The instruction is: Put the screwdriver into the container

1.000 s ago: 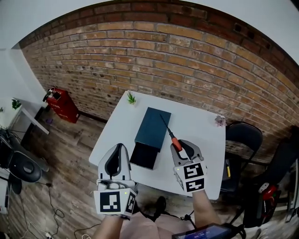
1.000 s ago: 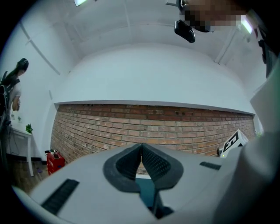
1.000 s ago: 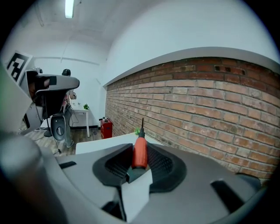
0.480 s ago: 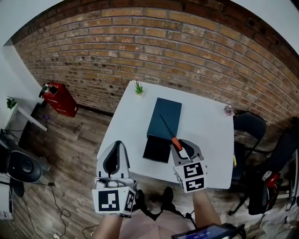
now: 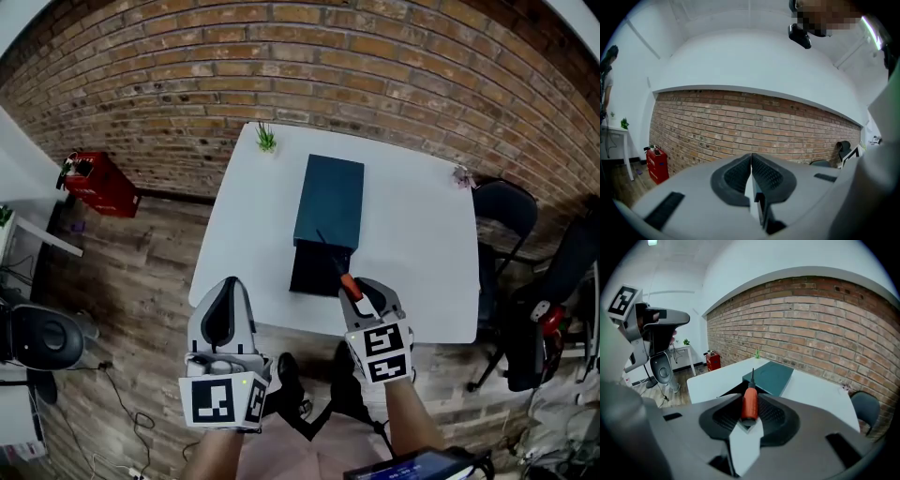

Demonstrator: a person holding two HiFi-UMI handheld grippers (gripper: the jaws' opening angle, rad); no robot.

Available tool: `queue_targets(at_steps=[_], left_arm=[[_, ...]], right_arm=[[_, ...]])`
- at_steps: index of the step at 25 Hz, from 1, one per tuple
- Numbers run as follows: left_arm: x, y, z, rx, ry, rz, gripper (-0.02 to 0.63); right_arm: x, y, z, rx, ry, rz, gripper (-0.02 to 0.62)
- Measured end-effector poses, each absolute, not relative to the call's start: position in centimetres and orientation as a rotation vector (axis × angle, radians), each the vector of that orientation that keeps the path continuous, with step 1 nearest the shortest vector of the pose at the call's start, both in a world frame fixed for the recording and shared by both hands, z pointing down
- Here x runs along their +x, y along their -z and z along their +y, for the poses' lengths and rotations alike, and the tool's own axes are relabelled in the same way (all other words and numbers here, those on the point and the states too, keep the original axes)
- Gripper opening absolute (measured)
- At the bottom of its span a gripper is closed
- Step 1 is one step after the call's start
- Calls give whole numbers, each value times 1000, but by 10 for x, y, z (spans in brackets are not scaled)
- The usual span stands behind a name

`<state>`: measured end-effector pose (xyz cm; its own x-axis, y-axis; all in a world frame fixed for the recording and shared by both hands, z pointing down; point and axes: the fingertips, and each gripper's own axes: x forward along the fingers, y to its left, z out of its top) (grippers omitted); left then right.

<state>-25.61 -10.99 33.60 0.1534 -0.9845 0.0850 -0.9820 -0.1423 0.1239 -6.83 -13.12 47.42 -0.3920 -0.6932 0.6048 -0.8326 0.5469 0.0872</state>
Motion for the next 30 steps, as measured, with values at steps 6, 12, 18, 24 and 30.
queue_targets(at_steps=[6,12,18,24,30], left_arm=[[-255,-362,-106,2258,-12,-1895,14],[-262,-371,-106,2256,-21,-1875,14],[-264,-378,-116,2256,-33,-1861,14],[-267,-382,-132,2280,-89,-1881,14],[-274,-396,-148,2241,-95,-1862,14]], right_arm=[[-66,-509,-110,1199,-378,-2124,107],[-70,-524,-106,1188,-400,-2083,107],[-72,-535,-115,1171,-429,-2058,107],[-71,-548,-132,1147,-470,-2032,109],[-78,-560,-149,1122,-493,-2027,109]])
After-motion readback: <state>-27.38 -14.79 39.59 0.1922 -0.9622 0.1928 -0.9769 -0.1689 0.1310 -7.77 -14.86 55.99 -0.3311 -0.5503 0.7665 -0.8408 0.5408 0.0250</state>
